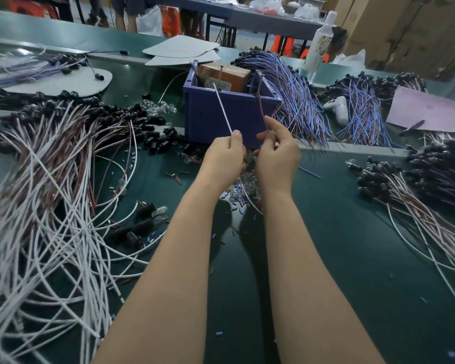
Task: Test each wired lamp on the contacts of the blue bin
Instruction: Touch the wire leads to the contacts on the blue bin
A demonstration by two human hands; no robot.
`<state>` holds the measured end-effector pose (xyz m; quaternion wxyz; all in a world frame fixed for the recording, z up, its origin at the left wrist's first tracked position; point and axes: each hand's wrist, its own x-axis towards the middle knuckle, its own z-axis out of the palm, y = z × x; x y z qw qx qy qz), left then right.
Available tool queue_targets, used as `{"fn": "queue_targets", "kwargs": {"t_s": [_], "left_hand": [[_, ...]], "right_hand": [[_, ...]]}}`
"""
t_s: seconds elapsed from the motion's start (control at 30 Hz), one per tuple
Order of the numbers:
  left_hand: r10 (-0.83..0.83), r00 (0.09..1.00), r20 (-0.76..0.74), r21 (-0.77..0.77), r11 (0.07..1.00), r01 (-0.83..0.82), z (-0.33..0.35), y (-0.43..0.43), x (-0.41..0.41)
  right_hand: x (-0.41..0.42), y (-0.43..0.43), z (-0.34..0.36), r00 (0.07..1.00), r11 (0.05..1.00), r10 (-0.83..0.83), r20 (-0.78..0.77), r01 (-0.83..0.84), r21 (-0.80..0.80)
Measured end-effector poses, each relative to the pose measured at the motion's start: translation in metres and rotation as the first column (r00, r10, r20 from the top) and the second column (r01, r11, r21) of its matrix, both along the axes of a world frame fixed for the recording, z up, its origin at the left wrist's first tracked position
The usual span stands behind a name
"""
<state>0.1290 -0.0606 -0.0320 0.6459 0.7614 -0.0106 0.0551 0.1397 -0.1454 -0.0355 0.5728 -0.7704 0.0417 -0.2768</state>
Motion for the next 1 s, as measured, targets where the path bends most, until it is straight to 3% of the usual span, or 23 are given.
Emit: {"fn": "queue_targets", "kwargs": {"t_s": [0.63,1.0], "left_hand": [[-0.048,0.999,-0.022,-0.062,0.997,0.047,0.0058,-0.0014,-0.0028],[-0.060,0.998,-0.017,-0.021,0.998,0.060,0.0078,-0.0025,-0.0033]], "right_hand": [[0.0005,-0.0016,-0.0020,1.000,1.000,0.010,0.017,-0.010,0.013],[0.0013,-0.0017,-0.0033,1.000,1.000,0.016,0.009,-0.016,0.010]]}}
